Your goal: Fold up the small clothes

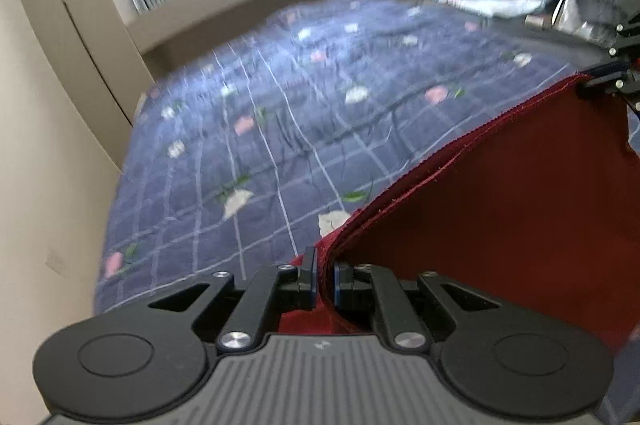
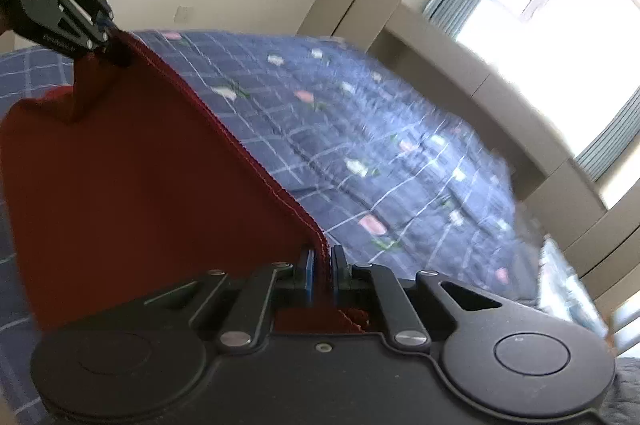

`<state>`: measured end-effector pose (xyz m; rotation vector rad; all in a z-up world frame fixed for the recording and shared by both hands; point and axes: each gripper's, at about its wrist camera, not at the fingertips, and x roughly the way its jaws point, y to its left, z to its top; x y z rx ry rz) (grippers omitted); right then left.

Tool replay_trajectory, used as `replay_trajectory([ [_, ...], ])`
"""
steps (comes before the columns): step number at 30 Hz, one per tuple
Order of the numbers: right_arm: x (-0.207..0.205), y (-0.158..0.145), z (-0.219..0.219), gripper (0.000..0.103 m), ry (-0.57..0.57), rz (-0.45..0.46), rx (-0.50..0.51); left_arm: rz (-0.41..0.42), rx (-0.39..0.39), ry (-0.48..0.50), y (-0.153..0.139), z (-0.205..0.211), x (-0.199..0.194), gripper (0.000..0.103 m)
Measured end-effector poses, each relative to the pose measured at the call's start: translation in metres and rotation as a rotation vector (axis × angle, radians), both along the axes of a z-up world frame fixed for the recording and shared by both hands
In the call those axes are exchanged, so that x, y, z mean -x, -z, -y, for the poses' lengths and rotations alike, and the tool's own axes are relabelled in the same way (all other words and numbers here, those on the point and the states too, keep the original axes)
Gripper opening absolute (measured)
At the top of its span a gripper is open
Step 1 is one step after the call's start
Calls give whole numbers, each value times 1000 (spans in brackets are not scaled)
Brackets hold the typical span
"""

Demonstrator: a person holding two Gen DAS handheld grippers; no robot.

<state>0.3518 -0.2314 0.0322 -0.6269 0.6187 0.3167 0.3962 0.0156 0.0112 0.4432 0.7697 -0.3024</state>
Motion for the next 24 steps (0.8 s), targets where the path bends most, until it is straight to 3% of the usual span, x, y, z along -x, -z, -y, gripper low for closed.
replay_trajectory([
  [6,-66,54,8,7,15,-105,-29,-155,39,54,53,-10,-63,10],
  [9,-86,74,17,15,18,-147,-63,-239,63,109,68,-23,-89,28],
  [10,-92,80,21,18,21,-158,-71,-255,67,129,71,-29,-97,39],
  [11,-98,86,24,23,27,-166,-79,-260,72,148,70,-33,-100,50],
  [15,-107,99,41,50,56,-166,-132,-264,82,236,64,-51,-112,74],
  [17,-110,101,51,50,68,-177,-180,-264,70,261,59,-57,-116,81],
  [24,-111,104,54,54,71,-185,-193,-304,55,325,40,-67,-124,88],
])
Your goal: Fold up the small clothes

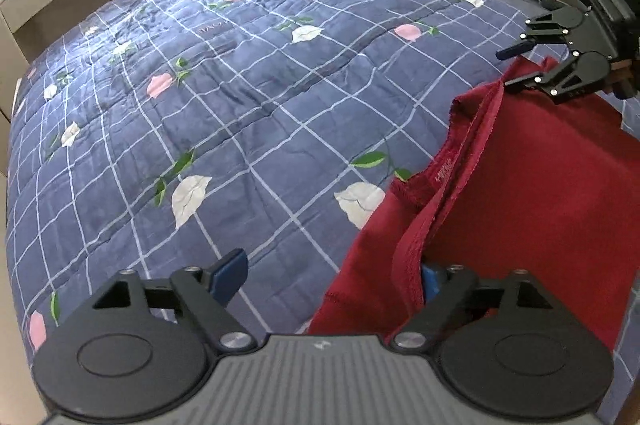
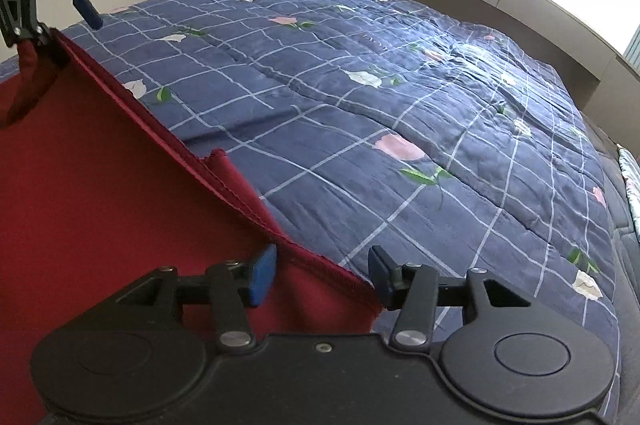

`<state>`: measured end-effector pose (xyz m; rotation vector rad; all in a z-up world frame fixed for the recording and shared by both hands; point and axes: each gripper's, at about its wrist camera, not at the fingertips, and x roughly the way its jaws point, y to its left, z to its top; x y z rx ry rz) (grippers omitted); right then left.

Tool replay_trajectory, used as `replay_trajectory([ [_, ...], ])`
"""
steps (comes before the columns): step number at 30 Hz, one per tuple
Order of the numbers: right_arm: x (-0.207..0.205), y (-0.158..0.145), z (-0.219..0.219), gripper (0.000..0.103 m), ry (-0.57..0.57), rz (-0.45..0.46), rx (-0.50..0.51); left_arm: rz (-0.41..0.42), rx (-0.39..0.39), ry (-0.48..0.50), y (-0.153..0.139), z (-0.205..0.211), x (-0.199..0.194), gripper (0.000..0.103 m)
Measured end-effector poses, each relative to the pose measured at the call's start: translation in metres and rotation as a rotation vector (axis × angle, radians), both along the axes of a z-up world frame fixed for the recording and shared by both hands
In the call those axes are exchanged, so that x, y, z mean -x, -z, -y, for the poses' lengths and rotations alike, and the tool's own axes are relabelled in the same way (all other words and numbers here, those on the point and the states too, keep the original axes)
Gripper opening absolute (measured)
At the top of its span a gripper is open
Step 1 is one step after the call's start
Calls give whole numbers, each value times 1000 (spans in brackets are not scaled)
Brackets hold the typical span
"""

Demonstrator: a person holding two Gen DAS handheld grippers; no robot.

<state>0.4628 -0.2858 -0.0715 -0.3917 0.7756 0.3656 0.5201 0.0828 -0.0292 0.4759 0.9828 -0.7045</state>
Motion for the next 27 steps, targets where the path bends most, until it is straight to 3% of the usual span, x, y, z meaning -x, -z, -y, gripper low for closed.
replay_trajectory([
  [10,-2,0,-2,55,9,-14,16,-21,-38,9,-17,-16,7,89],
  [16,-3,-1,-6,55,10,-17,33,30,-94,-22,-34,-30,13,92],
  [20,-3,-1,-5,71,35,14,46,82,-154,-153,-29,-41,16,97],
  [21,-2,-1,-4,79,53,30,48,85,-141,-174,-26,-42,18,97],
  [24,-1,-3,3,91,102,78,38,147,-67,-270,-17,-45,32,99],
  [27,3,-6,7,101,164,164,76,174,64,-412,-7,-48,44,100],
])
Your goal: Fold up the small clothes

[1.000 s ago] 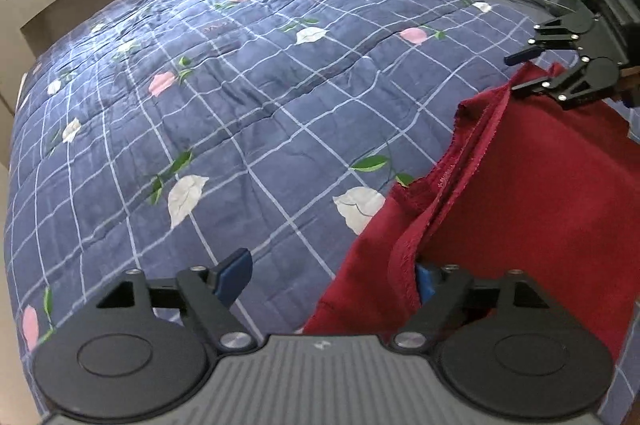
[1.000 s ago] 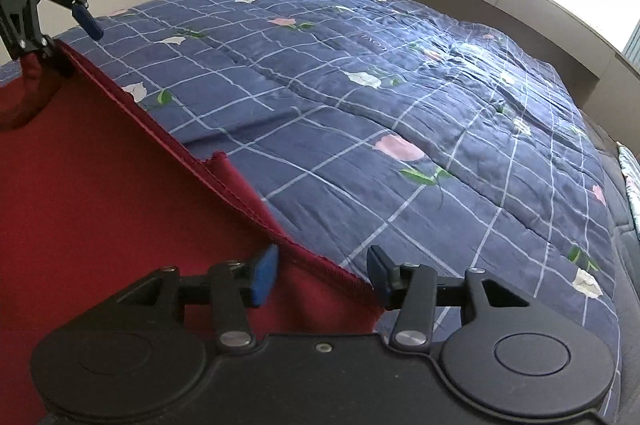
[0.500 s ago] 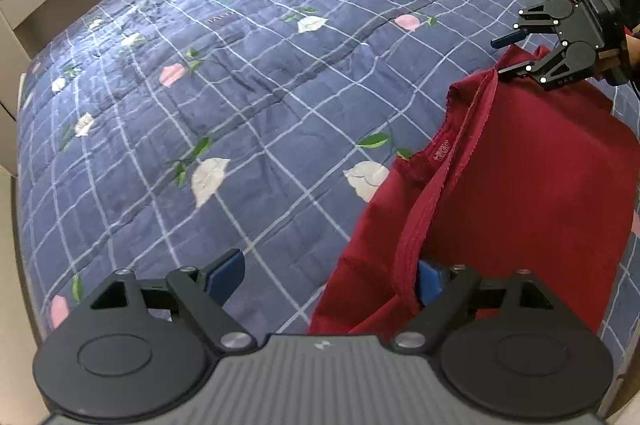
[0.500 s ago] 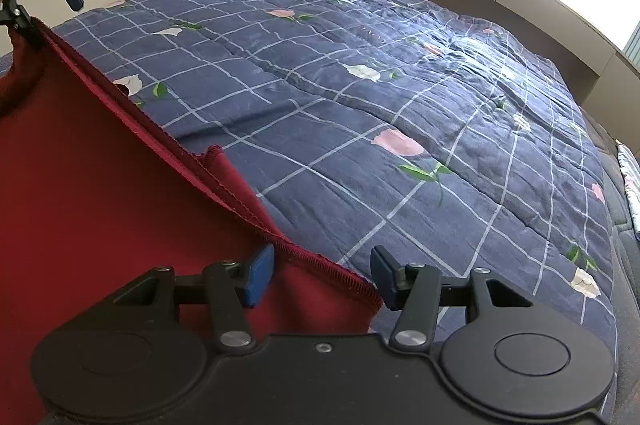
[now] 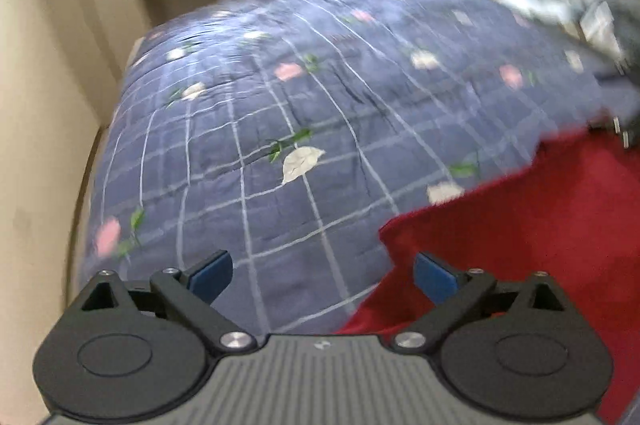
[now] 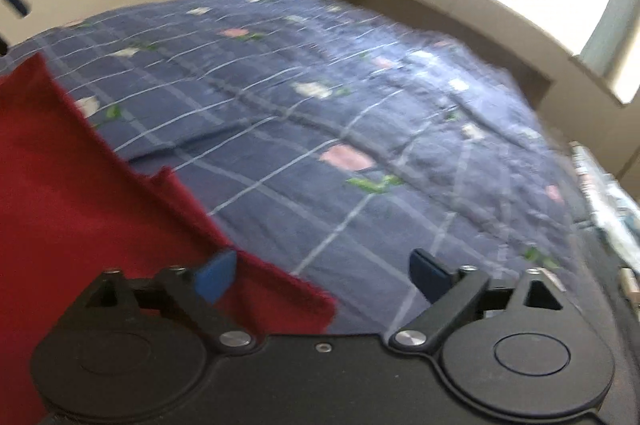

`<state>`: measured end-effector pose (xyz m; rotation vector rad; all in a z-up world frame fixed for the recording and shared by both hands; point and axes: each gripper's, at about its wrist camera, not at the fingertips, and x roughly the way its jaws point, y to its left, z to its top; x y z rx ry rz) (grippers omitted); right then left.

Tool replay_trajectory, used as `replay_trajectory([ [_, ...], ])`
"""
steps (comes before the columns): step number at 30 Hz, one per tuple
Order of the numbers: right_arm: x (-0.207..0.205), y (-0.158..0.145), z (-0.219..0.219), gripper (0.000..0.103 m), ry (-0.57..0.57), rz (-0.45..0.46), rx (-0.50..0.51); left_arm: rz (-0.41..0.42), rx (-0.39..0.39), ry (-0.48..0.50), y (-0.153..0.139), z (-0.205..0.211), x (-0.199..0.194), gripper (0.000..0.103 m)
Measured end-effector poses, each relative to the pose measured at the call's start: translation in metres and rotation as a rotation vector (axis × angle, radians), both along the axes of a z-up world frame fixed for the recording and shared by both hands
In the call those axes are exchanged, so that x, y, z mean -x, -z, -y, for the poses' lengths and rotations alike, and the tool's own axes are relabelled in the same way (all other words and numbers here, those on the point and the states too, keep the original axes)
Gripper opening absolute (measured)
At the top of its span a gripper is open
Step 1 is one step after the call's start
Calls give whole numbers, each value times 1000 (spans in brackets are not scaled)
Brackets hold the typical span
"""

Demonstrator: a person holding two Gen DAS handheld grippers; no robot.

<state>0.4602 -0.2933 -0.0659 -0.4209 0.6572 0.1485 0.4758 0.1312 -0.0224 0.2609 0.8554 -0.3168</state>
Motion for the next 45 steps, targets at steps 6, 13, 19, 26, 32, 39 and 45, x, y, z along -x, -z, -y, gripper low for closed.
replay_trajectory([
  [6,7,-16,23,101,152,111,-17,132,63,-252,16,23,30,103],
  [13,51,-18,-1,102,97,125,-99,239,-30,-398,43,66,40,103],
  [19,58,0,-54,102,35,154,-14,183,-33,-572,72,50,20,103],
  [26,36,32,-33,102,155,147,-31,93,210,-634,87,10,18,103],
  [32,29,34,-5,102,233,100,-199,97,203,-626,94,9,13,103],
  [39,30,36,-7,102,228,102,-202,103,207,-627,93,10,16,103],
  [45,29,20,-11,102,216,57,-167,92,215,-623,79,8,20,103],
])
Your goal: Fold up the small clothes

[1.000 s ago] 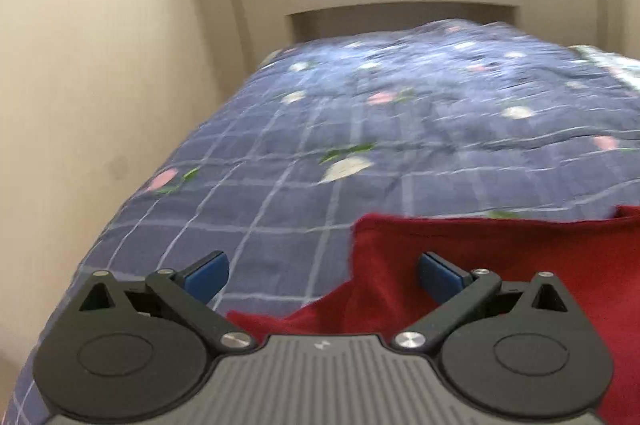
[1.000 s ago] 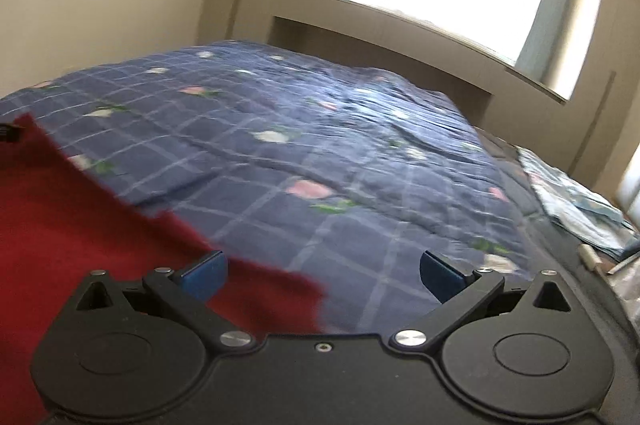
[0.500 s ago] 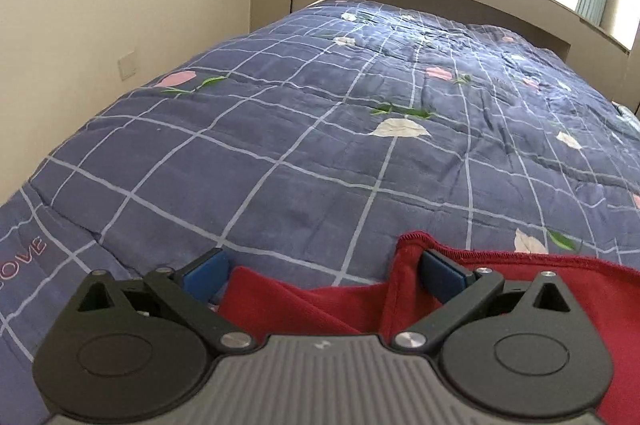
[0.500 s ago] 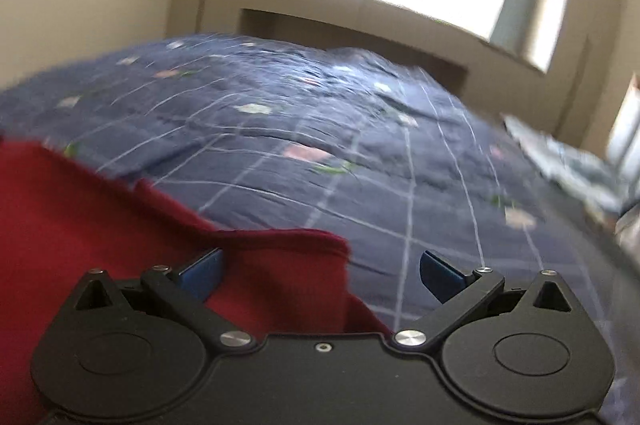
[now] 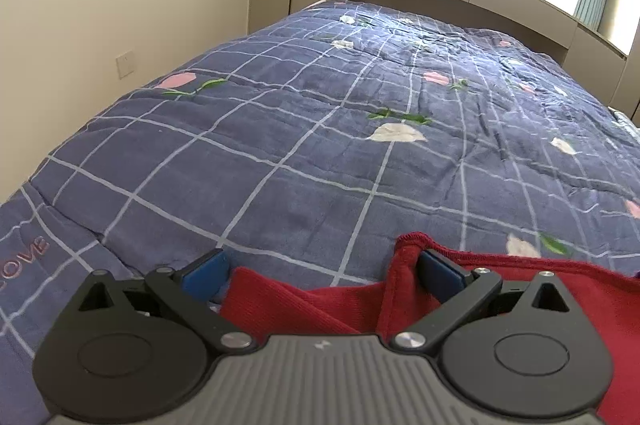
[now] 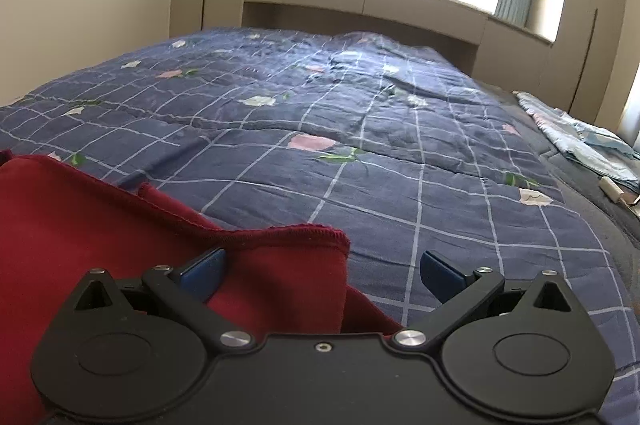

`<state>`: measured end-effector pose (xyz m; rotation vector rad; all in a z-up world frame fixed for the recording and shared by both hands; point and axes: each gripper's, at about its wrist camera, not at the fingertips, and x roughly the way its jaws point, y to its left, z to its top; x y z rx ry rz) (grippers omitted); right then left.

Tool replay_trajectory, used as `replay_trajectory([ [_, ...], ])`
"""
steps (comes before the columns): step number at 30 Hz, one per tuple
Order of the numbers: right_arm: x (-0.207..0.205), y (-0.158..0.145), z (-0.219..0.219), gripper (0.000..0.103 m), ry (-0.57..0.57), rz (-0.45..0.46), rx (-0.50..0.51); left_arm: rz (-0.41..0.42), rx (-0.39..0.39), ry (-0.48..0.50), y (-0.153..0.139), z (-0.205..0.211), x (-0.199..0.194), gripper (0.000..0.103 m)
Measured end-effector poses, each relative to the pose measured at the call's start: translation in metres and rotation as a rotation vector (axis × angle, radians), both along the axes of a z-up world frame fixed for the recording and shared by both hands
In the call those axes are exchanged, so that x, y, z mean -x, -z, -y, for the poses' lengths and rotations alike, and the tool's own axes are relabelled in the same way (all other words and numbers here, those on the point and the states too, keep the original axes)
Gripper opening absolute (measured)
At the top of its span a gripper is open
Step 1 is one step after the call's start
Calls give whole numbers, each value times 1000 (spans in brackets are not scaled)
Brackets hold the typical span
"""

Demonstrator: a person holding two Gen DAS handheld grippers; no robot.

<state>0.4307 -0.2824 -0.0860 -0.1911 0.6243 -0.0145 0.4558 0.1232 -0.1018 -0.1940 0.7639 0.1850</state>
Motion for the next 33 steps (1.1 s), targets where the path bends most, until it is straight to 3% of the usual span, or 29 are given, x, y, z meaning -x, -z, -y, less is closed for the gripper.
replay_trajectory([
  [4,16,-21,-34,102,-27,84,169,66,-2,-65,-26,-1,30,103],
  [8,20,-28,-72,102,-165,47,131,108,38,-57,-38,1,73,103],
  [12,20,-15,-112,102,-233,20,141,154,11,-64,-36,6,116,103],
  [18,40,3,-137,102,-218,29,216,220,4,-74,-33,11,172,103],
  [24,79,5,-138,102,-181,59,169,284,49,-63,-9,9,214,103],
  [28,111,6,-144,102,-157,100,175,254,45,-11,7,7,218,103],
  [33,143,9,-153,102,-144,117,159,277,93,3,14,2,220,103],
])
